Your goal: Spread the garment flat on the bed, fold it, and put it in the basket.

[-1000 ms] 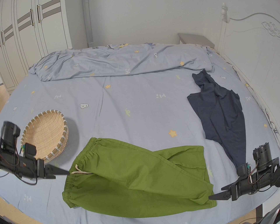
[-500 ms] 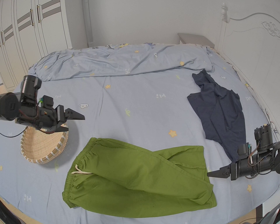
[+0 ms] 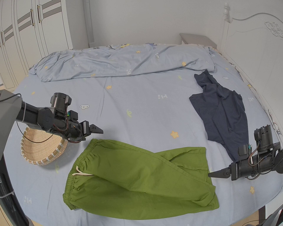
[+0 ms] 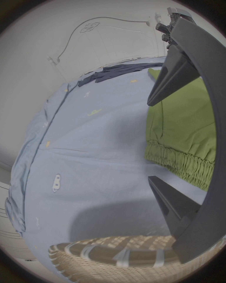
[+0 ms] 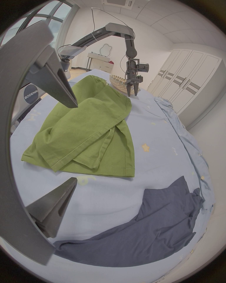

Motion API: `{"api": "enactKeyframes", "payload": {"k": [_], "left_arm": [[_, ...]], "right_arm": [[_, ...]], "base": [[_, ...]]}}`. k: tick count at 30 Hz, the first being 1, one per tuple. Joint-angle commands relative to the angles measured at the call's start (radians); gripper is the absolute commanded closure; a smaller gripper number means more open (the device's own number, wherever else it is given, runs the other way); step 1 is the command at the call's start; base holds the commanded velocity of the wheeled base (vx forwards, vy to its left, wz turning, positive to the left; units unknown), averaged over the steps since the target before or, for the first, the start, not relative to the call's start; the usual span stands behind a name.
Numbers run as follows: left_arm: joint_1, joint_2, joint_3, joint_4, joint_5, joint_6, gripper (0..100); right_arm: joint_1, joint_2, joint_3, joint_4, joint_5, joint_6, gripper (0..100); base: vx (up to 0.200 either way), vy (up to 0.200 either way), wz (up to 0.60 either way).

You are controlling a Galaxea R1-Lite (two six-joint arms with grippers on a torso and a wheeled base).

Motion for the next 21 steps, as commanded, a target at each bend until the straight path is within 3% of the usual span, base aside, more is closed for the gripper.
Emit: {"api": "enactKeyframes", "payload": {"k": [1,10,11,21], "left_arm": [[-0.010,0.045,0.003,0.000,0.000,-0.001,0],[-0.013,0.055,0.003,0.003,0.003,-0.001,0],[-0.013,0.055,0.005,0.003,0.003,-0.002,100],[-0.013,0.074,0.008,0.003,0.004,0.001,100]], "right_arm": [[-0.001,0.005,0.003,0.001,0.000,0.000,0],[-0.017,0.006,0.009,-0.001,0.002,0.000,0],[-0.018,0.005,0.009,-0.001,0.002,0.000,0],[-0.021,0.003,0.011,-0.001,0.002,0.000,0]], "base": [[0.000,0.000,0.00],[0.000,0.000,0.00],[0.000,0.000,0.00],[0.000,0.000,0.00]]}}
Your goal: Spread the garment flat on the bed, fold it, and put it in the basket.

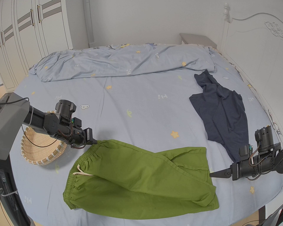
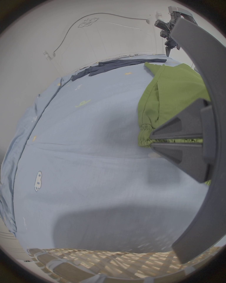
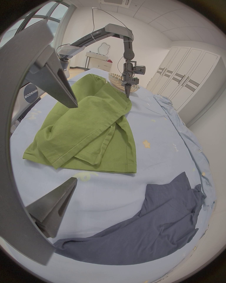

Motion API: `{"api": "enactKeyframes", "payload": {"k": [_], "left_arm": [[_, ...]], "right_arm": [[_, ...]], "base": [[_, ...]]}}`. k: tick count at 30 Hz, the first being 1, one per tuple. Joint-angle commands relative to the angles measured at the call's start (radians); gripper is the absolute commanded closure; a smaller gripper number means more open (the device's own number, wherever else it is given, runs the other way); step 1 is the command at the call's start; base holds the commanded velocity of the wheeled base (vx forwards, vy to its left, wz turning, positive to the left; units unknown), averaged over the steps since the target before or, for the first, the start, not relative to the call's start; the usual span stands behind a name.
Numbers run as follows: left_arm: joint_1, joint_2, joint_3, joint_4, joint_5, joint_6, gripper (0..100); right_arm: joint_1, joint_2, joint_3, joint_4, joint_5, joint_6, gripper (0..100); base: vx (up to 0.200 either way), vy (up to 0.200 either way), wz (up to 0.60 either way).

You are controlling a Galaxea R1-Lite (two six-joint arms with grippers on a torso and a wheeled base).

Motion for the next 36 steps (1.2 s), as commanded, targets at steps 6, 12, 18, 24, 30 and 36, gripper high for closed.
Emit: {"api": "enactKeyframes", "payload": {"k": [6,12,18,24,30,36], "left_arm": [[0.004,-0.006,0.000,0.001,0.001,0.000,100],[0.030,-0.110,0.014,0.006,0.017,-0.008,100],[0.058,-0.159,0.028,0.006,0.015,-0.002,100],[0.076,-0.161,0.028,0.003,0.015,0.001,100],[0.064,-0.159,0.037,0.003,0.015,0.003,100],[0.053,-0.164,0.053,0.000,0.015,0.004,100]], "right_arm": [[-0.001,-0.002,0.000,-0.001,0.001,0.000,0],[-0.001,0.003,-0.006,0.001,0.002,0.014,0],[0.001,0.015,-0.012,0.001,0.004,0.061,0],[0.025,0.060,-0.012,0.003,0.007,0.106,0],[0.078,0.072,0.006,0.006,0.012,0.156,0],[0.108,0.084,0.008,0.006,0.042,0.210,0]], "base": [[0.000,0.000,0.00],[0.000,0.000,0.00],[0.000,0.000,0.00],[0.000,0.000,0.00],[0.000,0.000,0.00],[0.000,0.000,0.00]]}}
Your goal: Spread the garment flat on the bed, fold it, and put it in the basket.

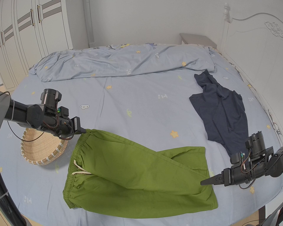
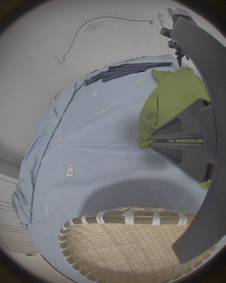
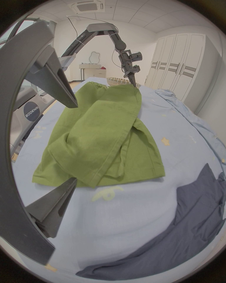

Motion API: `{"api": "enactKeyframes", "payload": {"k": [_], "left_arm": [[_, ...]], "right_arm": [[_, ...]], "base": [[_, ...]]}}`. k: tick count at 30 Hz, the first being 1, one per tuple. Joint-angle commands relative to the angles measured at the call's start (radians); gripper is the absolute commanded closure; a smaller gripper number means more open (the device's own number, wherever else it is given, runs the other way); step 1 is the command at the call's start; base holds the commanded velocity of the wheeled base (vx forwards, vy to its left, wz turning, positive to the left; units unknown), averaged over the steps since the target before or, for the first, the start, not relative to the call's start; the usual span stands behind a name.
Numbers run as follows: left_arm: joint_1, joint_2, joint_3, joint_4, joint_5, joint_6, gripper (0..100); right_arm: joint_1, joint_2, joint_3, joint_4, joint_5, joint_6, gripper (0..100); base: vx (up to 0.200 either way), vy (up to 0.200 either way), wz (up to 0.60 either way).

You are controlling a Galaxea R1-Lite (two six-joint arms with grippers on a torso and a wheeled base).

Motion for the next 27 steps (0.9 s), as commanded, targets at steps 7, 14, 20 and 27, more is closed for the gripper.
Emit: {"api": "enactKeyframes", "payload": {"k": [7,14,20,27], "left_arm": [[-0.033,-0.020,0.032,-0.002,0.001,0.000,100],[-0.033,-0.023,0.032,-0.002,0.001,0.000,100],[-0.032,-0.021,0.032,-0.002,0.001,0.002,100],[-0.029,-0.021,0.028,-0.003,0.001,0.000,100]], "right_arm": [[0.010,0.031,0.017,0.003,0.023,0.006,0],[0.017,0.063,0.013,0.036,0.023,0.002,0],[0.017,0.123,0.008,0.027,0.025,0.002,0],[0.013,0.195,0.020,-0.097,0.023,0.012,0]], "base": [[0.000,0.000,0.00],[0.000,0.000,0.00],[0.000,0.000,0.00],[0.000,0.000,0.00]]}}
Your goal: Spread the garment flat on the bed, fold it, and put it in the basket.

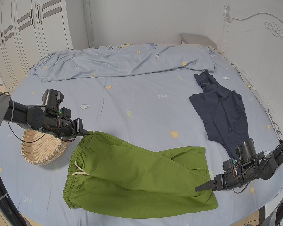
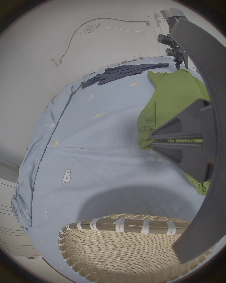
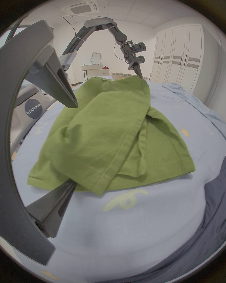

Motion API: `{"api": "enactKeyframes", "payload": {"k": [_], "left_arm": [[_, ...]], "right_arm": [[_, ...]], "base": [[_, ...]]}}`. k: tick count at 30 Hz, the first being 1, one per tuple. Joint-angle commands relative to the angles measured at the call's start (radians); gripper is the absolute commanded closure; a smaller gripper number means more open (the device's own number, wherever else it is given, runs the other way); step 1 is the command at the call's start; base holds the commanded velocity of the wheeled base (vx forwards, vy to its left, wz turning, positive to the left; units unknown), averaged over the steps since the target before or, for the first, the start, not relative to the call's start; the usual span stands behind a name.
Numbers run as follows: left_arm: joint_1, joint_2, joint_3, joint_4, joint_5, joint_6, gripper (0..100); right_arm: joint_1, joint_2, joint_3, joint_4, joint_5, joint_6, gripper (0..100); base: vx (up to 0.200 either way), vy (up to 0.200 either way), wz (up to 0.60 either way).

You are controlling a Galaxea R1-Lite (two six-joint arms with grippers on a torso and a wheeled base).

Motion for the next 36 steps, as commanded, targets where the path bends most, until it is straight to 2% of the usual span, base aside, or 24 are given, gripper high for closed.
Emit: {"api": "enactKeyframes", "payload": {"k": [1,16,24,36], "left_arm": [[0.003,-0.001,-0.003,0.000,0.000,-0.001,100],[0.005,-0.002,-0.004,0.000,0.000,-0.001,100],[0.005,-0.002,-0.004,0.000,0.000,0.000,100],[0.006,-0.004,-0.004,0.000,0.000,-0.001,100]], "right_arm": [[-0.010,0.055,0.018,-0.069,0.000,0.010,0],[-0.088,0.052,0.032,-0.156,0.000,0.010,0],[-0.079,0.055,0.064,-0.233,0.002,0.013,0],[-0.061,0.060,0.063,-0.238,0.004,0.030,0]], "base": [[0.000,0.000,0.00],[0.000,0.000,0.00],[0.000,0.000,0.00],[0.000,0.000,0.00]]}}
